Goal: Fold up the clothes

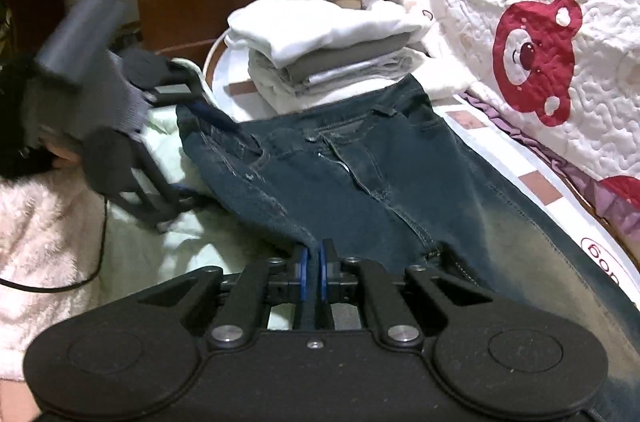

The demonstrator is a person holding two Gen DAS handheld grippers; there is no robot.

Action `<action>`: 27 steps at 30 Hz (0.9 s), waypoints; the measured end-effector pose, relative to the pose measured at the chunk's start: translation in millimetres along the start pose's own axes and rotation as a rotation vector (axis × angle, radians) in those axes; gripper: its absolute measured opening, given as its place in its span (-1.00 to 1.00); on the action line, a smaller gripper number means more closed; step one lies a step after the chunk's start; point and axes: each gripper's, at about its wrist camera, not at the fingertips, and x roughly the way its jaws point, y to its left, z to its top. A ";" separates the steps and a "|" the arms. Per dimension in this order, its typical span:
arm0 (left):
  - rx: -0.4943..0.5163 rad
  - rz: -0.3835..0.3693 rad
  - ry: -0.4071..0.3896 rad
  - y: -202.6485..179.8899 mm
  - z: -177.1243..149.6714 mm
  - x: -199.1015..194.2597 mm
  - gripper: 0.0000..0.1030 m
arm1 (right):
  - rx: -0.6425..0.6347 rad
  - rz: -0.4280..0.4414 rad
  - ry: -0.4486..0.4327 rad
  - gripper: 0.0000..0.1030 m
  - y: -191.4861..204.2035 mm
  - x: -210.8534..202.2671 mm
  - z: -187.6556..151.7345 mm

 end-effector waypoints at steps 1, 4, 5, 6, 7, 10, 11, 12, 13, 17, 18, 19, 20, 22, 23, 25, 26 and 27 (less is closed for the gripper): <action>-0.017 0.012 -0.001 2.2 5.7 2.2 -0.49 | 0.014 -0.008 0.001 -0.91 -1.7 -3.3 -3.9; -0.095 0.022 -0.043 11.5 22.8 3.7 -0.58 | 0.069 -0.051 0.012 -0.88 -7.0 -14.2 -20.5; -0.121 0.026 -0.057 14.6 28.5 4.2 -0.59 | 0.086 -0.081 0.032 -0.85 -7.5 -19.4 -31.0; -0.147 0.029 -0.070 17.7 34.3 4.7 -0.59 | 0.100 -0.113 0.054 -0.82 -7.8 -25.1 -42.1; -0.173 0.033 -0.084 20.8 40.0 5.2 -0.59 | 0.105 -0.164 0.085 -0.78 -7.4 -33.6 -55.1; -0.250 0.047 -0.121 27.7 52.5 8.1 -0.59 | 0.161 -0.353 0.195 -0.53 -10.7 -70.8 -100.7; -0.273 0.055 -0.128 27.3 51.5 10.8 -0.59 | 0.217 -0.413 0.192 -0.49 -12.9 -93.8 -114.1; -0.297 0.063 -0.135 26.9 50.5 13.4 -0.60 | 0.279 -0.471 0.181 -0.46 -15.1 -118.8 -126.7; -0.321 0.071 -0.142 26.5 49.5 16.0 -0.60 | 0.342 -0.528 0.168 -0.40 -17.3 -143.8 -139.3; -0.333 0.082 -0.149 20.8 38.5 20.6 -0.61 | 0.593 -0.756 0.117 0.04 -26.1 -243.8 -189.7; -0.324 0.086 -0.153 19.2 35.8 19.8 -0.61 | 0.656 -0.813 0.103 0.09 -28.3 -268.8 -202.3; -0.321 0.088 -0.156 18.2 34.0 19.8 -0.61 | 0.720 -0.869 0.089 0.11 -30.5 -293.7 -214.9; -0.321 0.090 -0.158 17.5 32.6 20.2 -0.61 | 0.783 -0.925 0.075 0.12 -32.7 -318.7 -227.5; -0.324 0.092 -0.160 16.5 30.4 21.1 -0.61 | 0.910 -1.037 0.045 0.12 -37.1 -368.7 -252.7; -0.325 0.092 -0.159 16.5 30.5 21.5 -0.61 | 0.930 -1.045 0.017 0.14 -40.2 -376.1 -256.9; -0.323 0.093 -0.158 16.2 31.3 22.3 -0.61 | 0.950 -1.038 -0.045 0.14 -46.9 -382.4 -261.3; -0.320 0.095 -0.158 15.4 31.6 22.8 -0.61 | 0.960 -1.034 -0.077 0.14 -50.3 -385.6 -263.5; -0.317 0.097 -0.158 14.7 31.9 23.3 -0.62 | 0.969 -1.030 -0.108 0.14 -53.6 -388.7 -265.7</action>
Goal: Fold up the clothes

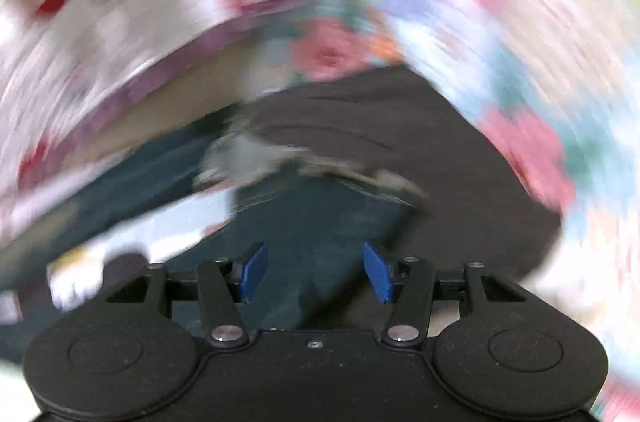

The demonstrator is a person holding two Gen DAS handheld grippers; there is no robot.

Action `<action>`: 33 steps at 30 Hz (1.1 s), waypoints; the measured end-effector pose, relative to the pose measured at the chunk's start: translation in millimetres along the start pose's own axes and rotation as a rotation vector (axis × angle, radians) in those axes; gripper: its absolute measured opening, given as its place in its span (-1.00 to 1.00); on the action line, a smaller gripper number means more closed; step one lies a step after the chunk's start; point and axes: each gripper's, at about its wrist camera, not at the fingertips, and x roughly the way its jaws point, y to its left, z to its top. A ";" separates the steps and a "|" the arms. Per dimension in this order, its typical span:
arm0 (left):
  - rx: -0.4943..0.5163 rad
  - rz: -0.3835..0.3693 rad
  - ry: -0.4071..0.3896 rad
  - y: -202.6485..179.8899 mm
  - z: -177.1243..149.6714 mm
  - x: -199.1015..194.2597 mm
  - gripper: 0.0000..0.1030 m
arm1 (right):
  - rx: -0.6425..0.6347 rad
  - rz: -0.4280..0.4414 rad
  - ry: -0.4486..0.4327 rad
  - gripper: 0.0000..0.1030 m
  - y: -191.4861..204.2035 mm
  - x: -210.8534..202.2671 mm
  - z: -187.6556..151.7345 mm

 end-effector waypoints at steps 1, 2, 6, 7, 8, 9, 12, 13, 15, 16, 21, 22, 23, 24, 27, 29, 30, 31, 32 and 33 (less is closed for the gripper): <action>0.011 0.003 0.002 -1.5 -0.8 0.1 -0.63 | 0.022 0.014 -0.016 0.14 -4.2 1.6 2.3; 0.026 0.007 0.006 -3.3 -2.0 0.0 -0.66 | 0.043 0.028 -0.032 0.15 -8.5 3.2 4.7; 0.043 0.020 0.009 -5.3 -4.8 -4.3 -0.70 | 0.129 0.083 -0.096 -0.85 -25.4 9.5 14.1; 0.029 0.019 0.005 -2.4 -4.6 -6.6 -0.70 | 0.151 0.097 -0.113 -0.88 -29.6 11.0 16.4; 0.005 0.016 -0.002 2.0 -3.7 -9.2 -0.71 | 0.172 0.111 -0.129 -0.88 -33.9 12.6 18.7; -0.021 0.014 -0.010 6.8 -0.8 -12.8 -0.71 | 0.194 0.125 -0.145 -0.89 -38.1 14.2 21.1; -0.110 0.006 -0.034 23.0 10.4 -25.3 -0.71 | 0.228 0.161 -0.211 -0.89 -41.6 14.0 42.0; -0.152 0.002 -0.041 29.7 14.5 -28.2 -0.71 | 0.211 0.167 -0.249 -0.89 -34.3 9.5 61.5; -0.222 0.002 -0.047 42.4 22.9 -30.7 -0.72 | 0.184 0.138 -0.296 -0.89 -23.1 15.5 95.1; -0.242 0.005 -0.051 48.3 26.9 -30.4 -0.72 | 0.170 0.121 -0.319 -0.89 -17.6 19.3 111.6; -0.228 0.032 -0.044 58.5 49.1 -3.4 -0.73 | 0.216 0.069 -0.332 -0.89 12.4 83.2 173.4; -0.211 0.034 -0.034 57.3 54.3 5.3 -0.73 | 0.222 0.062 -0.327 -0.89 20.0 99.0 183.0; -0.195 0.036 -0.024 56.2 59.6 14.1 -0.74 | 0.225 0.039 -0.304 -0.89 27.2 116.9 188.5; -0.179 0.038 -0.015 55.1 64.8 22.9 -0.73 | 0.226 0.012 -0.277 -0.89 34.3 135.3 193.1; -0.130 0.044 0.014 51.7 80.4 49.3 -0.73 | 0.231 -0.070 -0.196 -0.89 55.6 190.6 206.8; -0.097 0.047 0.033 49.4 90.9 66.9 -0.73 | 0.234 -0.124 -0.142 -0.89 69.8 227.4 215.9; -0.081 0.049 0.043 48.3 96.1 75.7 -0.73 | 0.235 -0.151 -0.115 -0.89 76.9 245.8 220.4; -0.064 0.051 0.053 47.1 101.3 84.5 -0.72 | 0.222 -0.178 -0.084 -0.89 81.9 263.7 222.7; -0.049 0.048 0.061 46.0 105.3 93.3 -0.72 | 0.208 -0.199 -0.059 -0.90 85.9 278.5 223.8; -0.034 0.043 0.069 44.9 108.8 102.1 -0.72 | 0.195 -0.218 -0.035 -0.90 89.7 292.6 224.7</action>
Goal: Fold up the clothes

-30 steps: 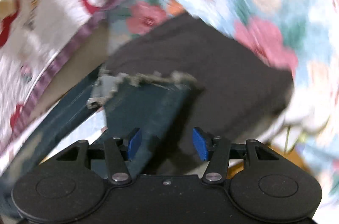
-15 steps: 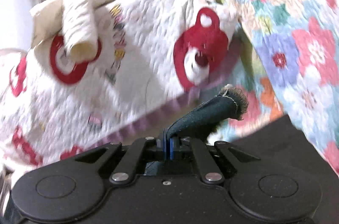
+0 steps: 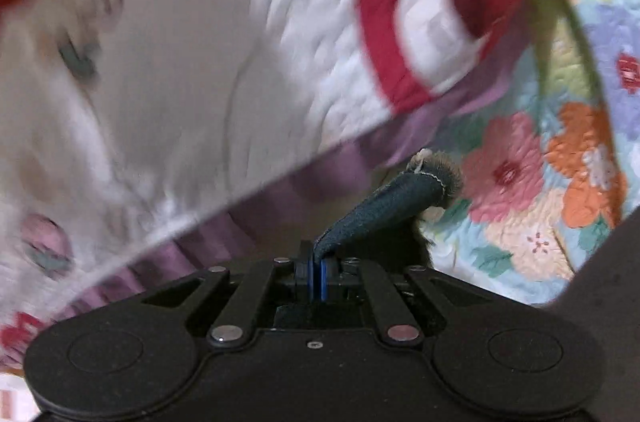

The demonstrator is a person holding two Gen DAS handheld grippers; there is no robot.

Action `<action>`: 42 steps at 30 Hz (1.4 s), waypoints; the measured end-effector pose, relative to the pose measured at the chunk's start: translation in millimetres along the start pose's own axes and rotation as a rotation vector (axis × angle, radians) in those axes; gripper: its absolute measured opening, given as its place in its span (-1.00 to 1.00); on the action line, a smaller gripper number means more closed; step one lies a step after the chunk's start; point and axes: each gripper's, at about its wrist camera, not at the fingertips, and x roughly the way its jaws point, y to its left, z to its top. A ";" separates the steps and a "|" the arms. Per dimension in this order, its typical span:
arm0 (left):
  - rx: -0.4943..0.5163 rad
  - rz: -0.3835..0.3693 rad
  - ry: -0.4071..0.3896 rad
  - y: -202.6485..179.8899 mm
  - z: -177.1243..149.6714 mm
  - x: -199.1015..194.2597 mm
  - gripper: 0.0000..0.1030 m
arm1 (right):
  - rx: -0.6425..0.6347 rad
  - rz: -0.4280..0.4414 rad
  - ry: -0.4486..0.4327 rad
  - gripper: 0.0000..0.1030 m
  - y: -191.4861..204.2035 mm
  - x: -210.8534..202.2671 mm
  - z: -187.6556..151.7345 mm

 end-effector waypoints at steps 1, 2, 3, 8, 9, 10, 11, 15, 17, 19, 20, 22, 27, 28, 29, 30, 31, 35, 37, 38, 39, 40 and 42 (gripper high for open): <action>0.015 -0.005 0.008 -1.6 4.0 8.5 -0.72 | -0.004 -0.005 0.014 -0.90 1.3 8.2 0.1; 0.031 -0.009 0.015 -3.2 8.0 17.0 -0.72 | -0.005 -0.006 0.027 -0.90 1.3 15.3 0.4; 0.022 -0.021 0.028 -1.9 10.9 25.2 -0.72 | -0.006 -0.007 0.040 -0.90 1.3 22.4 0.6; -0.009 -0.070 0.086 2.0 18.2 58.7 -0.72 | -0.011 -0.011 0.105 -0.92 1.3 57.9 2.0; 0.014 -0.066 0.093 -1.6 19.1 63.4 -0.72 | -0.012 -0.012 0.118 -0.92 1.3 65.0 2.2; 0.029 -0.067 0.102 -3.9 20.4 67.8 -0.72 | -0.013 -0.013 0.131 -0.93 1.3 72.0 2.5; 0.040 -0.070 0.112 -5.5 21.9 72.0 -0.72 | -0.014 -0.014 0.144 -0.93 1.3 79.1 2.8; 0.079 -0.084 0.156 -11.8 28.6 90.2 -0.71 | -0.010 -0.019 0.187 -0.94 0.7 102.9 2.8; 0.088 -0.098 0.205 -15.5 32.4 105.7 -0.71 | -0.037 -0.041 0.217 -0.94 4.7 115.6 -2.0; 0.120 -0.100 0.242 -22.8 35.7 118.5 -0.70 | -0.058 -0.064 0.244 -0.94 9.6 128.1 -7.3; 0.153 -0.096 0.257 -27.8 37.2 123.1 -0.70 | -0.060 -0.075 0.254 -0.94 12.1 133.9 -10.1; 0.190 -0.091 0.264 -33.0 38.6 125.8 -0.70 | -0.066 -0.089 0.264 -0.94 15.6 141.7 -13.5; 0.150 -0.106 0.262 -19.6 41.5 123.9 -0.37 | -0.118 -0.107 0.242 -0.93 20.1 147.5 -16.6; 0.121 -0.118 0.258 -13.3 43.0 122.0 -0.35 | -0.129 -0.109 0.235 -0.91 21.5 147.8 -17.3; 0.087 -0.135 0.253 -6.4 44.8 119.8 -0.35 | -0.140 -0.110 0.227 -0.91 22.9 148.1 -17.9; 0.063 -0.145 0.259 -2.9 45.7 121.3 -0.35 | -0.151 -0.111 0.219 -0.91 24.3 148.4 -18.5; 0.043 -0.153 0.270 -1.1 46.4 124.5 -0.35 | -0.162 -0.113 0.212 -0.91 25.7 148.7 -19.2; -0.035 -0.186 0.314 6.3 48.9 137.2 -0.35 | -0.190 -0.123 0.205 -0.92 27.5 151.9 -21.8; -0.074 -0.202 0.336 10.0 50.2 143.6 -0.35 | -0.206 -0.127 0.201 -0.91 27.7 152.8 -22.7; -0.094 -0.210 0.347 11.8 50.8 146.8 -0.35 | -0.223 -0.136 0.190 -0.90 28.7 152.8 -23.5; -0.098 -0.217 0.363 12.4 52.4 152.0 -0.34 | -0.237 -0.147 0.181 -0.90 30.0 153.4 -24.8; -0.096 -0.223 0.383 12.5 54.4 158.1 -0.32 | -0.250 -0.157 0.172 -0.89 31.3 154.3 -26.2; -0.095 -0.232 0.418 12.5 57.0 170.3 -0.25 | -0.268 -0.182 0.143 -0.63 32.9 154.8 -28.3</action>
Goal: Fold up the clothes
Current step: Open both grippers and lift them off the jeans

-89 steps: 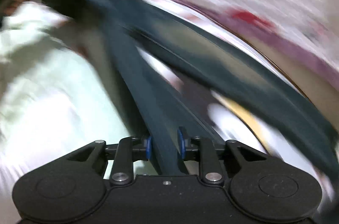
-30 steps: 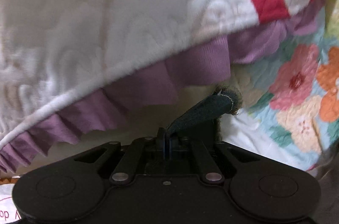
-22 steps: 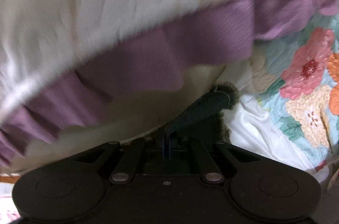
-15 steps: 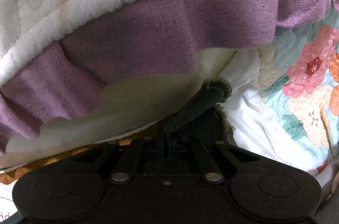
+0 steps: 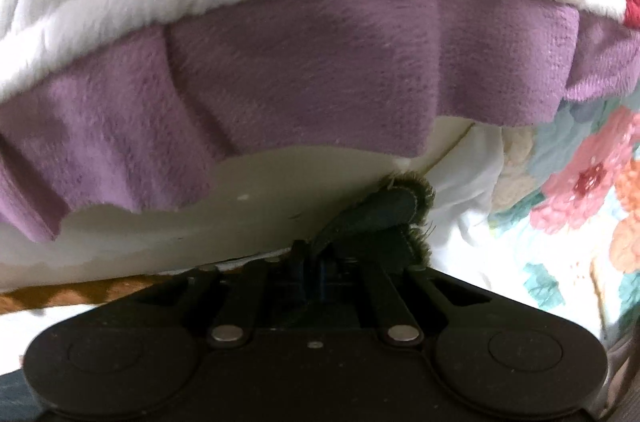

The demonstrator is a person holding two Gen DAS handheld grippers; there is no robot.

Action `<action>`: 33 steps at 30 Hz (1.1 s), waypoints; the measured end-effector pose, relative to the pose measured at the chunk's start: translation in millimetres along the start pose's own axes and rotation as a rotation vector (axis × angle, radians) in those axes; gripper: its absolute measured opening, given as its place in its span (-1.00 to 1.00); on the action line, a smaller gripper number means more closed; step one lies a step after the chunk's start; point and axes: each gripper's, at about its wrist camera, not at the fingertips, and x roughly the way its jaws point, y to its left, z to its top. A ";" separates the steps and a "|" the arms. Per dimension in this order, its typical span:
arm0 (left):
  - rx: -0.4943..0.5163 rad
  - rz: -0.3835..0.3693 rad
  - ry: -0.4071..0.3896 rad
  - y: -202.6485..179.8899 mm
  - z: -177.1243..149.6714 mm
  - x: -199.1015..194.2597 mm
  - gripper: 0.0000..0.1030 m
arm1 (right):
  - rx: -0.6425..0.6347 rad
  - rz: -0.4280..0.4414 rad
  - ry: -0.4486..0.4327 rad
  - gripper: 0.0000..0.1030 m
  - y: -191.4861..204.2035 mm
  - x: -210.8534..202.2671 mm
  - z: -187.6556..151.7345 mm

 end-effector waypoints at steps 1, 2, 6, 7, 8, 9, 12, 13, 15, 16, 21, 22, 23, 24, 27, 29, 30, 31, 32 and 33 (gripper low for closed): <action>0.001 0.002 0.011 -0.4 2.2 3.1 -0.24 | 0.008 -0.014 -0.038 -0.40 -1.2 -3.3 -2.1; 0.004 0.006 0.019 -1.4 3.9 5.3 -0.22 | 0.019 -0.027 -0.080 -0.16 -2.6 -7.2 -4.4; 0.145 0.105 -0.094 -28.5 -3.7 -28.3 -0.19 | 0.115 0.041 -0.148 0.25 -25.8 -32.6 -24.5; 0.172 0.126 -0.141 -35.1 -7.9 -42.1 -0.15 | 0.144 0.069 -0.155 0.25 -33.0 -39.9 -30.2; 0.191 0.135 -0.195 -40.5 -11.1 -55.4 0.04 | 0.173 0.097 -0.162 0.25 -40.2 -47.3 -36.0; 0.205 0.138 -0.251 -45.2 -13.9 -68.4 0.30 | 0.202 0.125 -0.169 0.25 -47.5 -54.6 -41.7; 0.239 0.037 -0.305 -73.0 -35.8 -79.7 0.28 | 0.288 0.210 -0.190 0.25 -69.2 -76.7 -58.9; 0.249 -0.001 -0.318 -82.8 -43.6 -82.4 0.27 | 0.317 0.238 -0.197 0.25 -76.5 -84.0 -64.6; 0.271 -0.078 -0.345 -102.3 -59.3 -87.7 0.27 | 0.345 0.277 -0.197 0.25 -86.5 -94.9 -77.0; 0.282 -0.116 -0.358 -112.1 -67.1 -90.4 0.27 | 0.337 0.283 -0.186 0.25 -88.2 -97.4 -83.9; 0.334 -0.308 -0.422 -161.0 -106.3 -103.7 0.28 | 0.296 0.315 -0.134 -0.75 -96.7 -110.1 -118.4; 0.336 -0.322 -0.425 -169.1 -116.2 -100.5 0.28 | 0.288 0.322 -0.123 -0.66 -98.4 -112.7 -125.3; 0.333 -0.325 -0.423 -176.3 -127.0 -94.5 0.27 | 0.280 0.328 -0.113 -0.60 -100.1 -115.2 -132.2; 0.330 -0.328 -0.421 -183.6 -137.9 -88.5 0.27 | 0.272 0.335 -0.102 -0.58 -101.8 -117.8 -139.1; 0.386 -0.335 -0.441 -194.2 -160.3 -84.4 0.27 | 0.247 0.354 -0.070 -0.34 -106.8 -125.4 -159.8; 0.423 -0.336 -0.465 -193.6 -166.8 -85.5 0.27 | 0.230 0.366 -0.049 -0.06 -110.2 -130.5 -173.6; 0.431 -0.323 -0.472 -192.0 -167.6 -86.4 0.27 | 0.258 0.367 -0.058 -0.02 -111.9 -127.4 -176.6; 0.433 -0.306 -0.474 -191.3 -167.5 -85.8 0.27 | 0.294 0.366 -0.071 0.13 -113.5 -123.0 -178.6; 0.433 -0.288 -0.474 -191.1 -167.3 -84.4 0.27 | 0.330 0.365 -0.084 0.26 -115.1 -118.5 -180.7; 0.433 -0.284 -0.475 -191.1 -167.9 -83.2 0.27 | 0.379 0.360 -0.104 0.26 -118.5 -112.5 -180.8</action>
